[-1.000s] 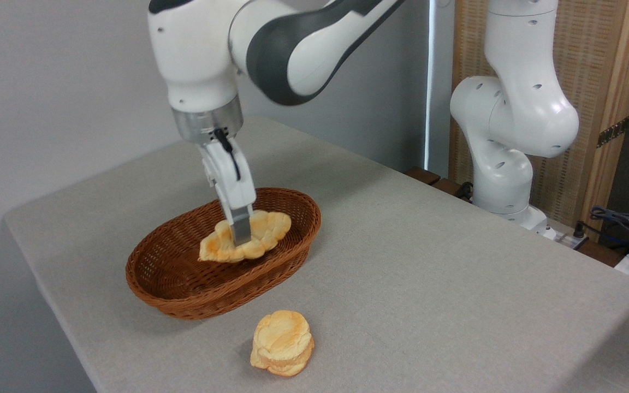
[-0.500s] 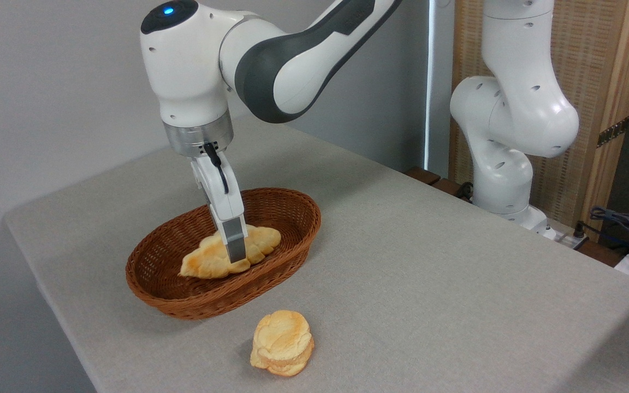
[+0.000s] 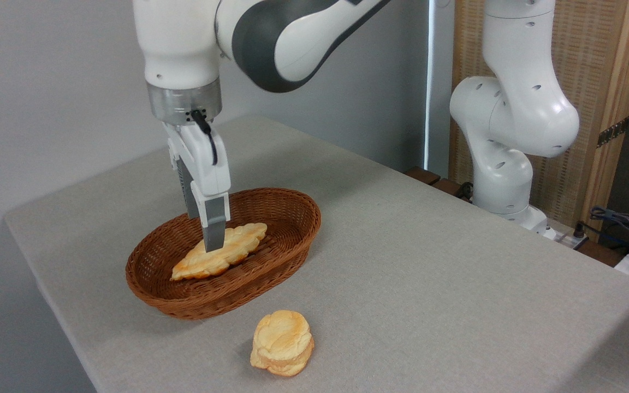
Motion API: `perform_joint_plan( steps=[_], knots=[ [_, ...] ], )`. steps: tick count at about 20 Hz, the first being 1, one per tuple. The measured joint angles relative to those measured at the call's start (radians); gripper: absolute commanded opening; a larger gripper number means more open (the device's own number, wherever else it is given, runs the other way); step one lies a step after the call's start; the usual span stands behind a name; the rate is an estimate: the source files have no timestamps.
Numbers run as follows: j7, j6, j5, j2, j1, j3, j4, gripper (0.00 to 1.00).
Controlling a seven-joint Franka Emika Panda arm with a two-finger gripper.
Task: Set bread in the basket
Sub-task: 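Lower the bread into the basket and open the gripper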
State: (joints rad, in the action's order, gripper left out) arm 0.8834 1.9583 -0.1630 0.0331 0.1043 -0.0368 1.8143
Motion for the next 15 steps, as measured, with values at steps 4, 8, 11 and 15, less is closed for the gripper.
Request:
perform_joint_plan(
  steps=[4,8,11,15],
  knots=[
    [-0.009,0.0,0.0,-0.026,-0.005,0.061,-0.01,1.0],
    [-0.049,0.0,0.0,-0.043,-0.008,0.098,-0.013,1.0],
    [-0.076,-0.001,0.022,-0.047,-0.008,0.107,-0.014,1.0],
    [-0.114,-0.002,0.068,-0.049,-0.007,0.108,-0.014,1.0]
  ],
)
